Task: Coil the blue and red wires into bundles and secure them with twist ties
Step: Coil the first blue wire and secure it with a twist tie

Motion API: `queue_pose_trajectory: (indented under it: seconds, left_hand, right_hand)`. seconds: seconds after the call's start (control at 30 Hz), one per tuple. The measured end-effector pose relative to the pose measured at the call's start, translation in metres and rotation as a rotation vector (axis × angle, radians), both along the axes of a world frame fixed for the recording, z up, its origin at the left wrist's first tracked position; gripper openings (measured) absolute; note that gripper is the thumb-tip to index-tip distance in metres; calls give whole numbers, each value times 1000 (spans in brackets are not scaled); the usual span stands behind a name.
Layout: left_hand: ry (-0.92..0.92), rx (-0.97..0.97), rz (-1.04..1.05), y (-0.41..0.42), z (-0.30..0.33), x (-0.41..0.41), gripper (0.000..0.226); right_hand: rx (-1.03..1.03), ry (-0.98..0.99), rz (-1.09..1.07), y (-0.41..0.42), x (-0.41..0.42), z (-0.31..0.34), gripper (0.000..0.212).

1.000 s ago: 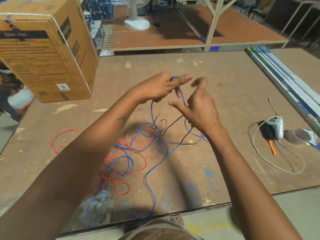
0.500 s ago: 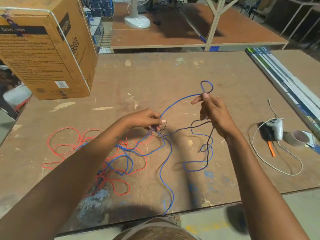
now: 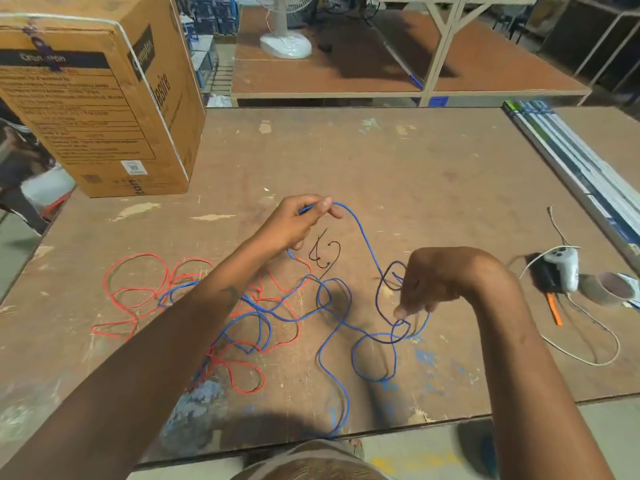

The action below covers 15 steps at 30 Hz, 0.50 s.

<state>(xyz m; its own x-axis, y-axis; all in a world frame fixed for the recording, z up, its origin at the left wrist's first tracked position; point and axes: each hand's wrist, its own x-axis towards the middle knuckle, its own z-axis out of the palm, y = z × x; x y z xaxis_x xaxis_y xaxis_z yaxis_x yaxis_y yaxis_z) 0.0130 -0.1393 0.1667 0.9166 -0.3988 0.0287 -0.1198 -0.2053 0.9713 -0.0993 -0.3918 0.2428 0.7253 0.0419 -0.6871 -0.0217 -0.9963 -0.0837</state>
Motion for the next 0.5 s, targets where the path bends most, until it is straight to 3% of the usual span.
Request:
queue_pose_trajectory:
  seconds: [0.1, 0.2, 0.27, 0.4, 0.5]
  left_hand:
    - [-5, 42, -101, 9, 17, -7, 29]
    - [101, 16, -246, 2, 33, -17, 34]
    - [239, -116, -297, -7, 39, -21, 40]
    - [542, -542, -302, -4, 37, -21, 36]
    - [576, -745, -227, 9, 24, -26, 33]
  right_hand:
    - [71, -264, -28, 2, -3, 22, 28]
    - [516, -613, -75, 18, 15, 6, 38]
    - [813, -574, -45, 27, 27, -18, 32]
    - [1392, -393, -337, 29, 26, -48, 19]
    - [1434, -333, -387, 20, 19, -65, 21]
